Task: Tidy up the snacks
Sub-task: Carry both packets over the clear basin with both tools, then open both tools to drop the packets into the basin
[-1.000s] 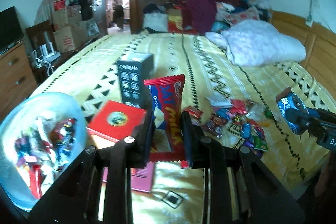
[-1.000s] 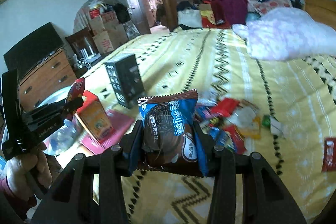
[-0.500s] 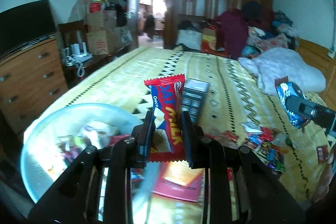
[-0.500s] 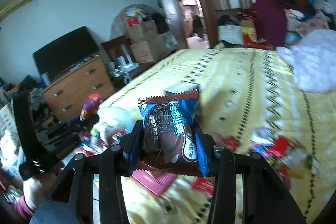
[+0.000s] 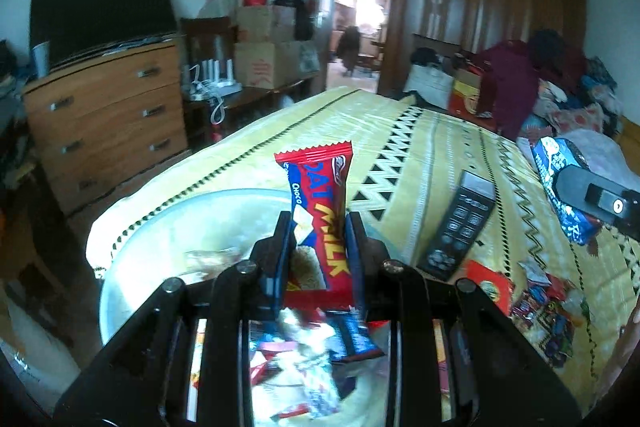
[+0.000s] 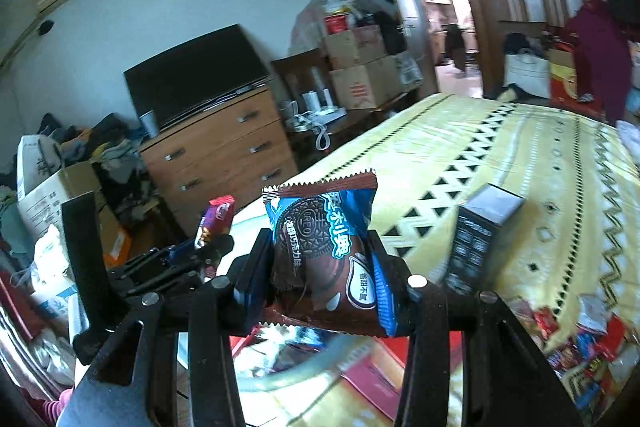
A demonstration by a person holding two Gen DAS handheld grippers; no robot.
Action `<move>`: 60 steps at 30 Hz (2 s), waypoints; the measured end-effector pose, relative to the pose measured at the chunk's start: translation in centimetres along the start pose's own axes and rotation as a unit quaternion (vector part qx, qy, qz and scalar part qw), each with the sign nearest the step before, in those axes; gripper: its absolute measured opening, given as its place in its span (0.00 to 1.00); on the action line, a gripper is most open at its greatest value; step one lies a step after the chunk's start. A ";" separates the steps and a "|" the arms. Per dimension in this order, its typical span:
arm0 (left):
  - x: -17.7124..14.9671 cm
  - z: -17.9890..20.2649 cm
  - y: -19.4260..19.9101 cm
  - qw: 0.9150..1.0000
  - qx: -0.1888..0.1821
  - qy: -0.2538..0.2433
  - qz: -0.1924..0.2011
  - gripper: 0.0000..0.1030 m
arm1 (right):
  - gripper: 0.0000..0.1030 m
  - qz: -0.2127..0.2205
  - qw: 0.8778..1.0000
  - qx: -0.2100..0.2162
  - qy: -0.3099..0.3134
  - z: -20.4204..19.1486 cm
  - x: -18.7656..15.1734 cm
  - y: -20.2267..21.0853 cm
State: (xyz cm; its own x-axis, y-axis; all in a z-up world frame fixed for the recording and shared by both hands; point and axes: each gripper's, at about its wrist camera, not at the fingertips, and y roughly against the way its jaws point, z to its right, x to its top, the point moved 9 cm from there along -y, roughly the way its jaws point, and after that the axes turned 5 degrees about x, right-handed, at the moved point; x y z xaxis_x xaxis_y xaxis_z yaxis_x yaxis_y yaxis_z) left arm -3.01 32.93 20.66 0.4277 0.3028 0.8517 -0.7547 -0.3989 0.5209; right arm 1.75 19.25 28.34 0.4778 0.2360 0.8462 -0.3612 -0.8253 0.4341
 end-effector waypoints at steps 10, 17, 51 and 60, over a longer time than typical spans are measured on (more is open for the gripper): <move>-1.0 -3.6 -2.7 0.999 0.019 0.028 -0.036 0.26 | 0.46 -0.051 0.997 0.052 0.015 -3.9 -0.6 -6.9; -1.6 -5.0 -3.4 0.998 0.023 0.037 -0.049 0.26 | 0.46 -0.083 0.994 0.069 0.007 -4.7 -2.0 -10.3; -1.6 -5.1 -3.9 0.997 0.016 0.040 -0.060 0.26 | 0.46 -0.089 0.994 0.070 -0.006 -4.0 -2.5 -11.4; -2.0 -5.2 -4.1 0.997 0.017 0.042 -0.062 0.26 | 0.46 -0.091 0.993 0.069 -0.007 -4.2 -2.8 -11.5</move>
State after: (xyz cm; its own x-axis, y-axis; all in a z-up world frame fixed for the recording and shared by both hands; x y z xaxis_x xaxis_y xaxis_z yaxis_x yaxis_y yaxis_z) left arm -3.36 38.49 16.51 0.4721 0.4218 0.7740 -0.6813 -0.3825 0.6241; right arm 1.21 30.24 22.25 0.5369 0.3816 0.7524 -0.1547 -0.8322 0.5325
